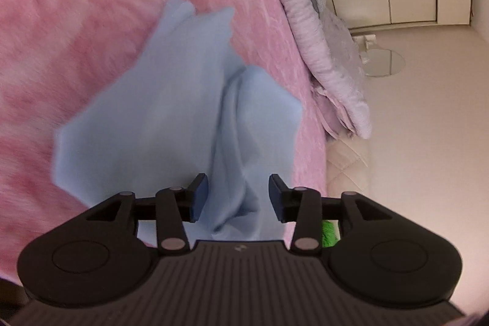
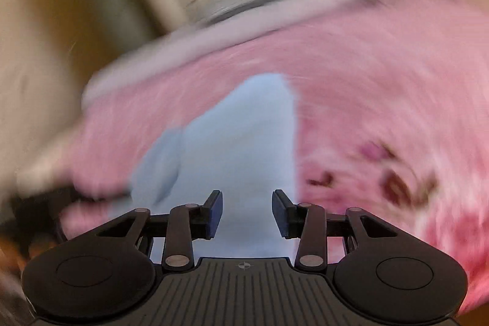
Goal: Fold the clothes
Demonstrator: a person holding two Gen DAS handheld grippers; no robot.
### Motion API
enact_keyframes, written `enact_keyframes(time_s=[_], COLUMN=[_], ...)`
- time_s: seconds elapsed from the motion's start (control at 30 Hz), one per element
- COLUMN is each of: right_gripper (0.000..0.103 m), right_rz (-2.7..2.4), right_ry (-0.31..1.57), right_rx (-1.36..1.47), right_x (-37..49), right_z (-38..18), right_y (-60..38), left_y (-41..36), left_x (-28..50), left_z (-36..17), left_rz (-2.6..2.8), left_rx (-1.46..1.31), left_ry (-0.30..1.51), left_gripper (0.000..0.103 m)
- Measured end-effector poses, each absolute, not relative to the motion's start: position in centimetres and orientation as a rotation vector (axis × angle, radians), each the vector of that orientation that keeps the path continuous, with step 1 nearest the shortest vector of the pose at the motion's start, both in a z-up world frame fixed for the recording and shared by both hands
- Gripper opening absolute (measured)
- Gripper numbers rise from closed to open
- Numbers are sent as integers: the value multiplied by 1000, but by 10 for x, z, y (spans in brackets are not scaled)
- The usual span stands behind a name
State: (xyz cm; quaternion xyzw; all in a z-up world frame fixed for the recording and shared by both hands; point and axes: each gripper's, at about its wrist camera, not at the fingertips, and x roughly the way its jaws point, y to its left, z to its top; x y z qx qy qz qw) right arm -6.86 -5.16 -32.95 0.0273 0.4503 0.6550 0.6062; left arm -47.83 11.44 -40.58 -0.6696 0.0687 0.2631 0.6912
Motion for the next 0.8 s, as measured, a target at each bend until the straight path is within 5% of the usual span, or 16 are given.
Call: enact_keyframes(time_s=[0.3,0.6,0.63,0.7,0.8], right_gripper=[41,41,41,41,39], right_rz=[1186,1173,1177,1182,1218], right_ry=[1390,1361,1355,1340,1305], right_rx=[282,174,164,134,81], right_x=[-16,-20,-22,-28,-41], right_z=[-382,-377,-378,-382,-376], right_y=[-31,-34,-32,-19,-14], left_y=[130,129,127,124,119], left_x=[-437,-422,-419,-414,-417], left_z=[-408,-406,-405,-399,-374], left_rz=[610,600,593,582,581], left_rx=[-1414,-1341,-1313,-1229,-1038], left_ry=[269,352,361,379,350], left_gripper=[40,37,35,12,7])
